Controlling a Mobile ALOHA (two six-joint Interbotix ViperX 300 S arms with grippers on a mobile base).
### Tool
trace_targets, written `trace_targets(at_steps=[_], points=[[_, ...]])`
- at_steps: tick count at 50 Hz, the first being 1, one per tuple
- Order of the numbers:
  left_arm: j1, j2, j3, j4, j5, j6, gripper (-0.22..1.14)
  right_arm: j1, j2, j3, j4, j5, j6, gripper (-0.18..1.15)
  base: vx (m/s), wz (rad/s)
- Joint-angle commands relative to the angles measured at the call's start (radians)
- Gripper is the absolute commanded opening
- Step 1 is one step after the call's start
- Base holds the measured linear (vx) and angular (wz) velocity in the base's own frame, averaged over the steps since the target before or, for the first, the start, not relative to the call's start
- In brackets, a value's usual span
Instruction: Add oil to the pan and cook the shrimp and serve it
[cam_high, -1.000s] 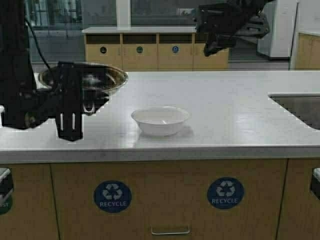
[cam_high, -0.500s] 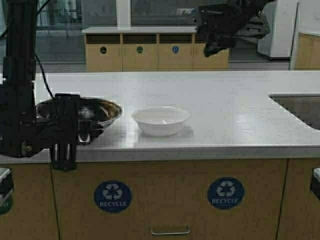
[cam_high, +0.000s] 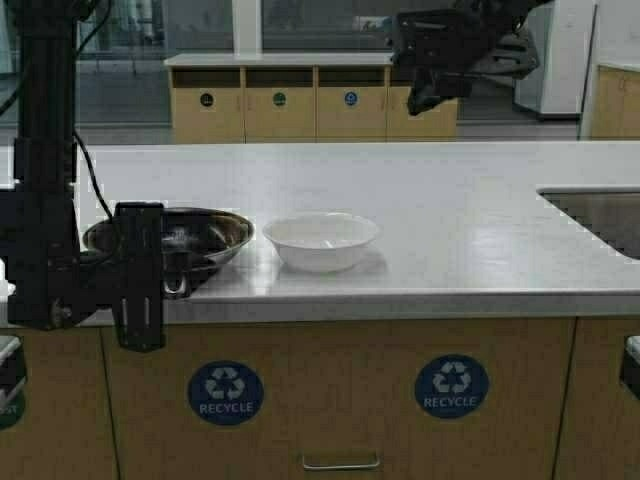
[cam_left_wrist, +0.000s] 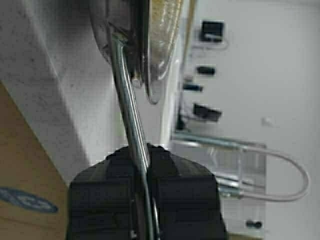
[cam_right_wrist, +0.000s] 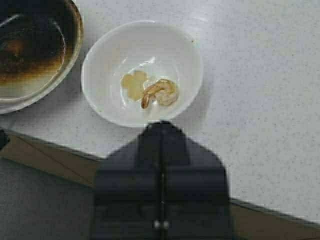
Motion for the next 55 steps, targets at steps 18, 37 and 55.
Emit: trace_targets(at_steps=[18, 37, 55], points=[[0.003, 0.002, -0.106, -0.002, -0.018, -0.041, 0.04, 0.002, -0.003, -0.015, 0.0, -0.009, 0.0, 0.06, 0.0, 0.0], [0.003, 0.029, -0.106, 0.002, -0.014, -0.055, 0.05, 0.002, 0.0, -0.015, 0.0, -0.009, 0.0, 0.06, 0.0, 0.0], [0.003, 0.028, -0.066, 0.017, -0.014, -0.037, 0.55, 0.002, 0.002, -0.018, 0.0, -0.009, 0.0, 0.06, 0.0, 0.0]])
